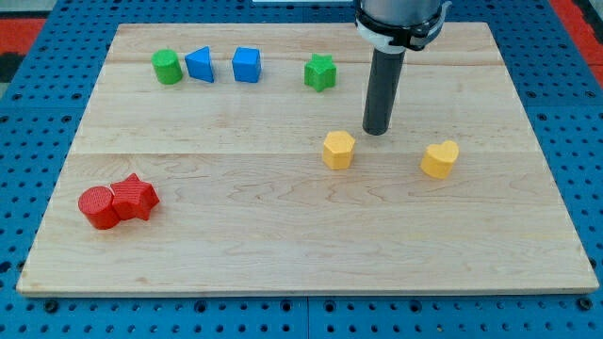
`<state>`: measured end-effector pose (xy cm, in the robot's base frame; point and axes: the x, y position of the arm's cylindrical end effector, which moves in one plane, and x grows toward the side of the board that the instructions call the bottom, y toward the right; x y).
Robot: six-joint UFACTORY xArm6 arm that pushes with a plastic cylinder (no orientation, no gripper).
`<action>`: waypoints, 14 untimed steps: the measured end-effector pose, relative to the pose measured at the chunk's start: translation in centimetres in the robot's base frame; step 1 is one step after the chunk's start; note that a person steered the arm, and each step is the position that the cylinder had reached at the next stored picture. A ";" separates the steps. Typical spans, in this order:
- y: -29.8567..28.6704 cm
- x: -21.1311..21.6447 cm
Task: Separate the red star along with red circle
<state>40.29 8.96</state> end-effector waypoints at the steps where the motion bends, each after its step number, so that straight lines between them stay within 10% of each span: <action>1: 0.0 0.0; 5: -4.7 8.4; 12: -34.8 18.4; 14: -29.9 11.9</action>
<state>52.23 -20.92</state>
